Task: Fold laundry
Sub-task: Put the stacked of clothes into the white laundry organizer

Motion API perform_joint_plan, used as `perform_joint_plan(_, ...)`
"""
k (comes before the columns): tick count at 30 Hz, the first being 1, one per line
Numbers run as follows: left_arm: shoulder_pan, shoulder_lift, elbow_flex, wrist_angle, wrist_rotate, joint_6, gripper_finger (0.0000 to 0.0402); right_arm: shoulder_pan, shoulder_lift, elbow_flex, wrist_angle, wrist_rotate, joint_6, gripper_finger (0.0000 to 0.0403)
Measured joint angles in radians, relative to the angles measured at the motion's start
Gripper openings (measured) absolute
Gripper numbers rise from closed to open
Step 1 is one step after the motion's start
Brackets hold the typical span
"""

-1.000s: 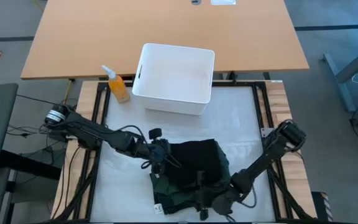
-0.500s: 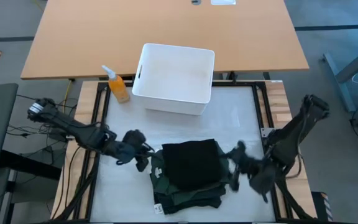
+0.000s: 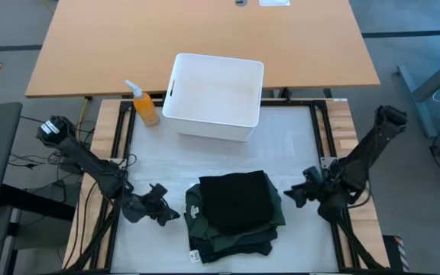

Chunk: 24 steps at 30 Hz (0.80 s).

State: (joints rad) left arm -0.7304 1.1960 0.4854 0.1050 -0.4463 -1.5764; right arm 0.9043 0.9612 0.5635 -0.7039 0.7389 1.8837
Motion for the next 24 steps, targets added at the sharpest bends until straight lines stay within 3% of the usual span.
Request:
perform_joint_plan(4, -0.038, 0.091, -0.005, 0.075, -0.007, -0.055, 0.011, 0.008, 0.034, -0.127, 0.222, -0.06, 0.057, 0.029)
perform_joint_plan(10, -0.083, 0.288, -0.005, 0.298, -0.008, -0.112, 0.011, 0.031, 0.153, -0.204, 0.361, -0.126, 0.185, 0.029)
perform_joint_plan(14, -0.09, 0.413, -0.005, 0.463, -0.075, -0.118, 0.0115, 0.031, 0.257, -0.214, 0.56, -0.138, 0.165, 0.029)
perform_joint_plan(18, -0.09, 0.513, -0.004, 0.608, -0.15, -0.093, 0.0144, 0.017, 0.384, -0.215, 0.774, -0.105, 0.098, 0.029)
perform_joint_plan(24, -0.061, 0.546, 0.044, 0.523, -0.126, -0.123, 0.0205, -0.021, 0.585, -0.182, 1.104, -0.111, 0.016, 0.029)
